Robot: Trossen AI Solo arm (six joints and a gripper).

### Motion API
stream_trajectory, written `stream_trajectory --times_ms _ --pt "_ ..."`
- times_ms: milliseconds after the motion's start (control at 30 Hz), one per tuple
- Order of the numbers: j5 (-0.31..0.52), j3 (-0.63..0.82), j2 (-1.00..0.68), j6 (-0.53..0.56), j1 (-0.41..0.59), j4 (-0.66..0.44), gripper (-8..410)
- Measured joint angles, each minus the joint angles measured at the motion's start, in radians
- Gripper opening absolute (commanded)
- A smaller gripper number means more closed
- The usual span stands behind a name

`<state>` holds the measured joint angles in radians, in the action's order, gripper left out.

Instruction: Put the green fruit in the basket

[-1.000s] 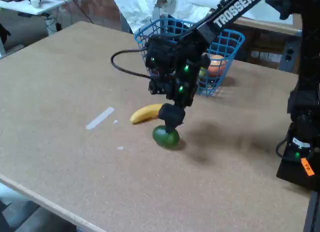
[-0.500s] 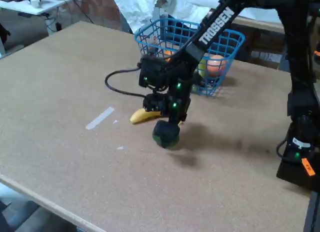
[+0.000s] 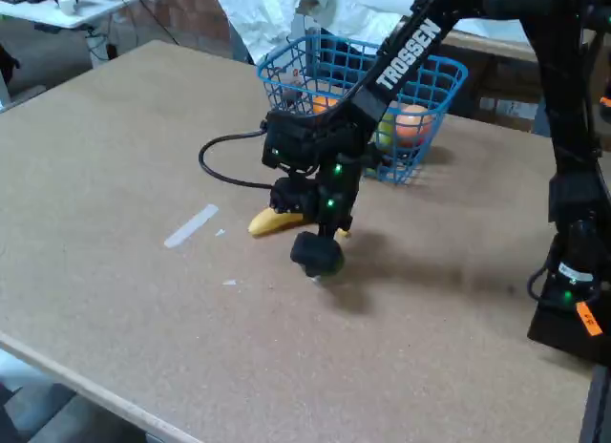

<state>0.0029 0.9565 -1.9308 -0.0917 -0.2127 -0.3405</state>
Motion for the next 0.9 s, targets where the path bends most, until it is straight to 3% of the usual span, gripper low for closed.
stream_trajectory --times_ms 200,333,900 --pt "0.001 0.0 0.0 0.017 -0.001 0.001 105" --pt "0.002 0.0 0.0 0.034 -0.001 0.004 58" --pt "-0.05 0.0 0.084 0.088 -0.018 0.002 51"
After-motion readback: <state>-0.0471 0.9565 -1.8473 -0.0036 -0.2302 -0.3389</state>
